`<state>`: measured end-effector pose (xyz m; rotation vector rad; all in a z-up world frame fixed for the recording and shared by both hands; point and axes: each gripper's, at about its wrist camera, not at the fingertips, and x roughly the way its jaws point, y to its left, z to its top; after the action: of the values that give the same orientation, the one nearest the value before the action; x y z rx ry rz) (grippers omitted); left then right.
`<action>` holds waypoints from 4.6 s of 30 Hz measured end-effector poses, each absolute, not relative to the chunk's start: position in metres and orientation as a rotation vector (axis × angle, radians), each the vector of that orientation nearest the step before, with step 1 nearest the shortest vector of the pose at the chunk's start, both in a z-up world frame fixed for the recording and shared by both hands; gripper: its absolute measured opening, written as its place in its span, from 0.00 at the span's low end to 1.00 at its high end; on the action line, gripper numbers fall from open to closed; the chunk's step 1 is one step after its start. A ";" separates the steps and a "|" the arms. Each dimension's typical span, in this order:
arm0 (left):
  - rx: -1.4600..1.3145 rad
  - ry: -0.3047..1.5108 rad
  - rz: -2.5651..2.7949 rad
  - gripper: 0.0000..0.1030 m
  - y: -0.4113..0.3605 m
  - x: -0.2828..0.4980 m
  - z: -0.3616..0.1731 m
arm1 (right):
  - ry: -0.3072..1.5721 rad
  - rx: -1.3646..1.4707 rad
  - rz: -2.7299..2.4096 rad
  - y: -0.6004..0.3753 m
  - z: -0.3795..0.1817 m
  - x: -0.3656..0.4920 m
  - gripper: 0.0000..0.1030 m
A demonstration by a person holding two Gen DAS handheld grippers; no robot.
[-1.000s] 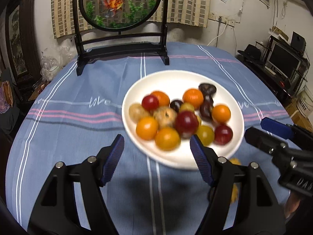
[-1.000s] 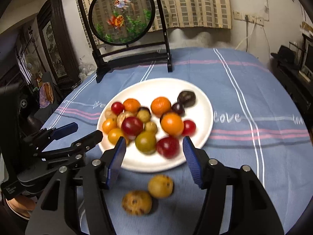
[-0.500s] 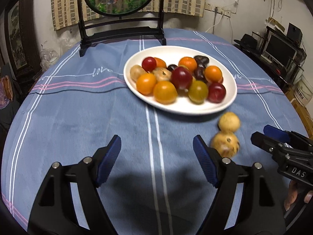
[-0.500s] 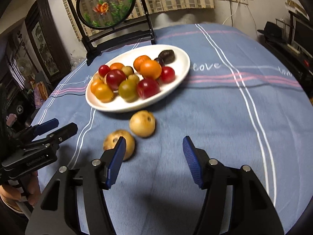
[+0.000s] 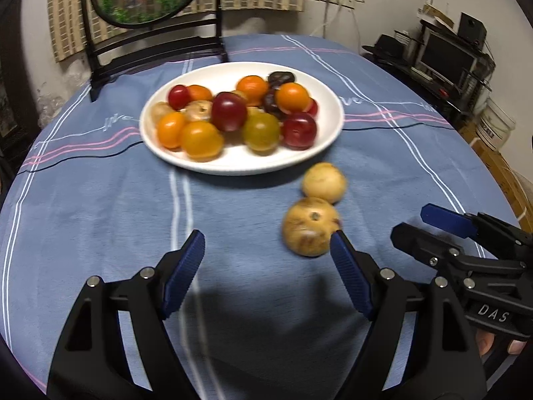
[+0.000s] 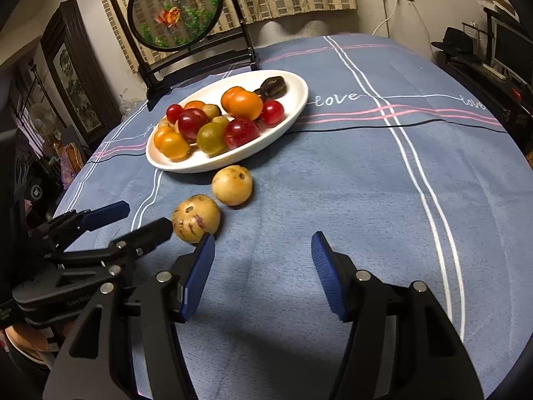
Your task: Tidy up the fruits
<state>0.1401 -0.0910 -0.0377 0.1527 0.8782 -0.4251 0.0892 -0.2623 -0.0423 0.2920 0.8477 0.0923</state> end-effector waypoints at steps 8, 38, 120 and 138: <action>0.174 0.920 -0.450 0.77 -0.114 0.150 -0.052 | 0.849 0.323 0.065 -0.278 -0.046 0.087 0.60; 0.116 0.888 -0.395 0.43 -0.038 0.137 -0.041 | 0.938 0.092 0.107 -0.210 -0.050 0.156 0.60; 0.048 0.728 -0.244 0.91 -0.057 0.218 0.021 | 0.867 0.025 0.029 -0.221 -0.007 0.192 0.60; 0.077 0.779 -0.218 0.94 -0.032 0.144 -0.002 | 0.887 0.102 -0.014 -0.225 -0.025 0.130 0.60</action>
<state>0.1440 -0.0319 -0.0022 0.0775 0.7787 -0.2179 0.1304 -0.2246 -0.0254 0.1016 0.8870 -0.0137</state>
